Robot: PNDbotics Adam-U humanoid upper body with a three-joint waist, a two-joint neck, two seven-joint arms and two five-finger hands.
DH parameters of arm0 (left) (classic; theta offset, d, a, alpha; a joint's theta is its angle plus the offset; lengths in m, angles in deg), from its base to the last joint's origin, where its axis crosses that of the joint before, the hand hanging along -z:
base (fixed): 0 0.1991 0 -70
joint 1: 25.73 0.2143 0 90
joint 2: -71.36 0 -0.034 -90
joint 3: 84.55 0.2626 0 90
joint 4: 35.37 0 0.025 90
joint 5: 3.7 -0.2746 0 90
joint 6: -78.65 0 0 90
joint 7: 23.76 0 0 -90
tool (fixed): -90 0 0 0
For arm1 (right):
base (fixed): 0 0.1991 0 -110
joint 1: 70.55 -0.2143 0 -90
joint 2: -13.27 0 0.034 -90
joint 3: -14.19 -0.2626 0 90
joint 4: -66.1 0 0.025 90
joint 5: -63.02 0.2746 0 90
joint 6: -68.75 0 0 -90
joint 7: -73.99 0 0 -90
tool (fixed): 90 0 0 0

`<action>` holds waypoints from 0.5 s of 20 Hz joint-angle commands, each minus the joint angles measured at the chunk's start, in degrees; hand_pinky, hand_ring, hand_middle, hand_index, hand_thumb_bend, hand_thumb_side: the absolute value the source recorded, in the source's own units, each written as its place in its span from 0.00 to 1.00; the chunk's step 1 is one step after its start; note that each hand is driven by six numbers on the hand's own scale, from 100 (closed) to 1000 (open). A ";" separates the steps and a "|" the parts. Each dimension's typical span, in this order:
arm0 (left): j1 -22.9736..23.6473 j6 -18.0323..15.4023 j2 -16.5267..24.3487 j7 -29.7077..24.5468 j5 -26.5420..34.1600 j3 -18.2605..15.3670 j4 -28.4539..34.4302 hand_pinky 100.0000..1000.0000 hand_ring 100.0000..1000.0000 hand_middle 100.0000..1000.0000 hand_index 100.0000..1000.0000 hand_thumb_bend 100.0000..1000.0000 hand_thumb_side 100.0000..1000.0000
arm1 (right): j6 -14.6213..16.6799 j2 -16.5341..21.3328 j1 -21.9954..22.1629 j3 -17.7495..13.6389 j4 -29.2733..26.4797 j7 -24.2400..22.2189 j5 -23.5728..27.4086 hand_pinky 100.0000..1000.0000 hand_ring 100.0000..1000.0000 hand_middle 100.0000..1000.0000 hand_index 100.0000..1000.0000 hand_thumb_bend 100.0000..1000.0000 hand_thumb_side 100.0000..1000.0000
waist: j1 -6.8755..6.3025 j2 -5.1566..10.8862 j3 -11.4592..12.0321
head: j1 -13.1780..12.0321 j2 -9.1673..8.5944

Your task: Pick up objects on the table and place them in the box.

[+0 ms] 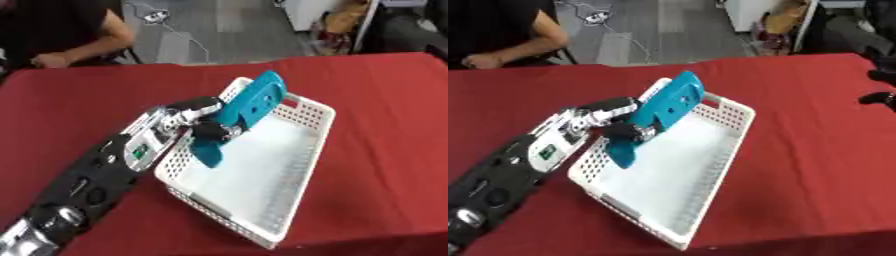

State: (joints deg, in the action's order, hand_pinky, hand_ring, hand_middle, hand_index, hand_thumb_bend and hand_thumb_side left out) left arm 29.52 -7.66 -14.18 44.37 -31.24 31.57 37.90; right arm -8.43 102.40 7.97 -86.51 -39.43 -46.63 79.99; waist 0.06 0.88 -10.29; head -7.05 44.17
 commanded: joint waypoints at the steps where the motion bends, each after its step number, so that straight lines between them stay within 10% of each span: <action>1: -1.67 -0.78 0.03 0.37 -0.34 -0.28 0.98 0.53 0.64 0.73 0.77 0.24 1.00 | 0.01 0.79 -0.71 -0.02 -0.68 -0.14 0.27 0.64 0.83 0.84 1.00 0.00 0.97 | 0.05 0.61 -0.04 | -0.34 -0.05; 10: -1.94 -1.34 -0.08 -1.32 -2.53 -0.33 0.85 0.63 0.71 0.79 0.83 0.29 1.00 | -0.08 0.73 -0.78 0.03 -0.71 -0.15 0.28 0.65 0.83 0.84 1.00 0.00 0.97 | -0.01 0.67 -0.11 | -0.28 -0.05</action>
State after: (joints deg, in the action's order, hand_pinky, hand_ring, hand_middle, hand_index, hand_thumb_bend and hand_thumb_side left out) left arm 29.30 -8.83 -14.67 43.42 -33.33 31.59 37.93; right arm -8.51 102.40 7.97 -86.37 -39.43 -46.70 79.99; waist 0.05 0.89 -10.38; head -7.05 44.17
